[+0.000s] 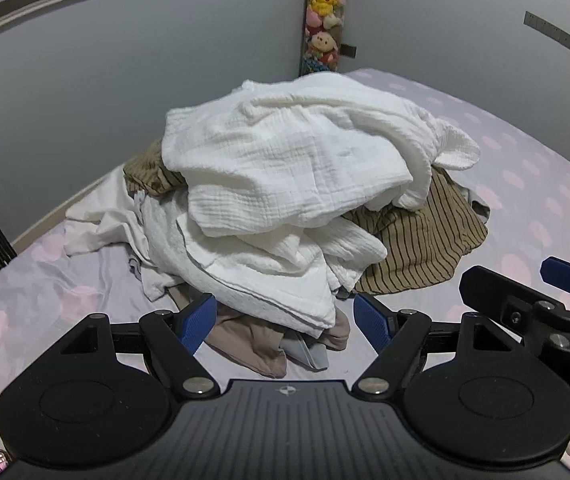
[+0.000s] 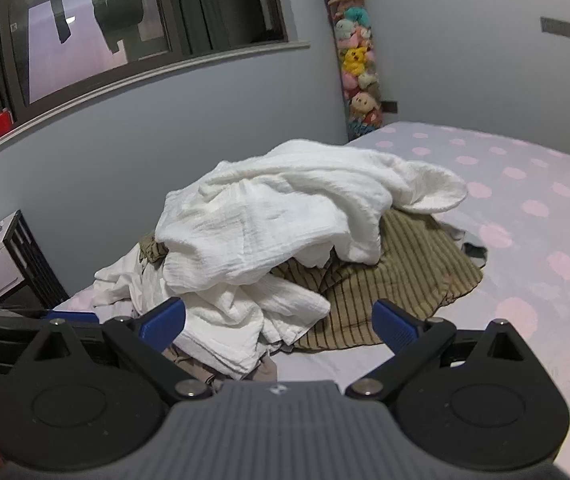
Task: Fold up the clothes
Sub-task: 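Move both grippers toward the heap of clothes on the bed, then grasp the white gauze garment with the right gripper while the left gripper grasps it too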
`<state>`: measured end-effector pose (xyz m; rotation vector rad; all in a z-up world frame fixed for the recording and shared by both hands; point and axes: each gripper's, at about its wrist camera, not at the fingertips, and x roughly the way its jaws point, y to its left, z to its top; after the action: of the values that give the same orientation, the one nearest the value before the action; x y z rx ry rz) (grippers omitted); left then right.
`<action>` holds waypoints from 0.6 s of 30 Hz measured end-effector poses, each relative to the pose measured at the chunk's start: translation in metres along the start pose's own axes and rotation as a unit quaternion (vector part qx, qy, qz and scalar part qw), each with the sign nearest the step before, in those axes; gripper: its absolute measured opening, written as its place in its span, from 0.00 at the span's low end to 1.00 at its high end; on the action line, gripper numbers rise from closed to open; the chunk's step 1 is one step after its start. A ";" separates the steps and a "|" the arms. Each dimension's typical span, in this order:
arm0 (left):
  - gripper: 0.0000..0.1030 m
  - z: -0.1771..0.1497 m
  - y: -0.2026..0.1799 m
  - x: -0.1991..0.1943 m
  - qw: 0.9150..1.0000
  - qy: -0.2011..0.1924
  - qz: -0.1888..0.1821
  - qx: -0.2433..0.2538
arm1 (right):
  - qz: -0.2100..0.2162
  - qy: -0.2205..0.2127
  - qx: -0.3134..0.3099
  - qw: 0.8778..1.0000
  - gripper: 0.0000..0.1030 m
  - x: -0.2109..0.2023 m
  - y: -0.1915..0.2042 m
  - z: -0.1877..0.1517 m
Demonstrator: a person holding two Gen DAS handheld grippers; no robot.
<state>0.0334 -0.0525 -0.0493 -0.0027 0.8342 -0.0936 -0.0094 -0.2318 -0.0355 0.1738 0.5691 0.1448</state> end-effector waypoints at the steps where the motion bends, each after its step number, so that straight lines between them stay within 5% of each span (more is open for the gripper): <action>1: 0.73 0.002 0.001 0.004 1.000 0.004 -0.002 -0.001 | 0.005 0.004 -0.001 1.000 0.97 0.003 -0.001 0.001; 8: 0.73 0.032 0.011 0.031 1.000 0.011 -0.022 -0.008 | 0.010 0.003 -0.052 0.999 0.96 0.034 -0.009 0.023; 14: 0.73 0.072 0.028 0.074 1.000 -0.001 0.008 -0.011 | -0.013 0.009 -0.086 0.996 0.93 0.086 -0.030 0.047; 18: 0.73 0.091 0.037 0.108 1.000 -0.003 0.010 -0.021 | -0.043 0.021 -0.079 0.996 0.82 0.130 -0.056 0.058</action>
<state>0.1764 -0.0278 -0.0696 -0.0350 0.8301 -0.0568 0.1359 -0.2701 -0.0668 -0.0073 0.6044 0.1086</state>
